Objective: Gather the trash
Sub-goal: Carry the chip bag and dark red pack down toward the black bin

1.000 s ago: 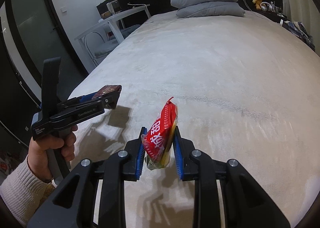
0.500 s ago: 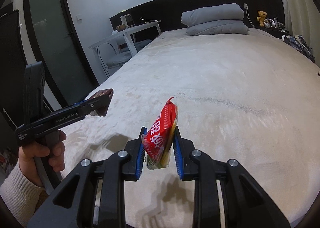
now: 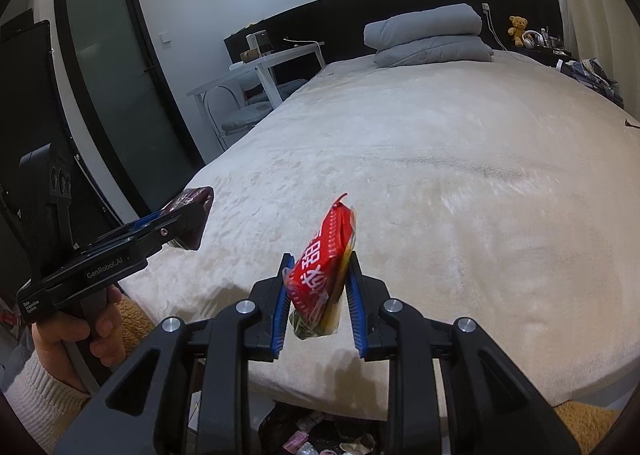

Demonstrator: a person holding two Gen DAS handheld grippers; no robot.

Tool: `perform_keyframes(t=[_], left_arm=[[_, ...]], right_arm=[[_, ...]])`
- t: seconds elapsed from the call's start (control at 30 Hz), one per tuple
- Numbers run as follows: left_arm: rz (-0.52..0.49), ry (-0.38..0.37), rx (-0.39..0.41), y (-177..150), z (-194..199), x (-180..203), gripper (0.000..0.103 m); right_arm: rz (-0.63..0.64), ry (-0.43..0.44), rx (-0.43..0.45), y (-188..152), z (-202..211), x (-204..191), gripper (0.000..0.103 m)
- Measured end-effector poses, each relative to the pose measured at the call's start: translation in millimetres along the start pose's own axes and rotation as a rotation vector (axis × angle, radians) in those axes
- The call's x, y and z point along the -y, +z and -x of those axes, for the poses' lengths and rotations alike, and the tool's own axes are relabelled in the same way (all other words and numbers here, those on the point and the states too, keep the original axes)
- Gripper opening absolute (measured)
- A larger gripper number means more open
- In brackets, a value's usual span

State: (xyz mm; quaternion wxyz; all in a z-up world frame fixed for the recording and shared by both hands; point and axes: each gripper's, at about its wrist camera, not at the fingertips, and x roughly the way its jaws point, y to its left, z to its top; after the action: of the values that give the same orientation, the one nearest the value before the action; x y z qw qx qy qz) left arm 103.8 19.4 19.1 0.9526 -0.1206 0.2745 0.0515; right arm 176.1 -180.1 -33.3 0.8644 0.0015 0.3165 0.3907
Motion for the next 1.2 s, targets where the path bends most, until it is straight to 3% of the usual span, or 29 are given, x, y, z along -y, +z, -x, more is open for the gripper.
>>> perform_keyframes(t=[0.4,0.7,0.83,1.2], left_arm=[[-0.041,-0.014,-0.028,-46,40,16,0.062],[0.007,-0.056,-0.083,-71,60,8,0.062],[0.019,-0.082,-0.147,-83,55,10,0.062],[0.009,-0.08,-0.332,-115,31,17,0.062]], right_arm=[[-0.028,0.059,-0.051,-42,21,-21,0.028],[-0.053,0.096,-0.121,-67,22,-34,0.028],[-0.132,0.143,-0.202,-81,13,-32,0.028],[-0.235,0.107,-0.389,-112,-21,-22,0.028]])
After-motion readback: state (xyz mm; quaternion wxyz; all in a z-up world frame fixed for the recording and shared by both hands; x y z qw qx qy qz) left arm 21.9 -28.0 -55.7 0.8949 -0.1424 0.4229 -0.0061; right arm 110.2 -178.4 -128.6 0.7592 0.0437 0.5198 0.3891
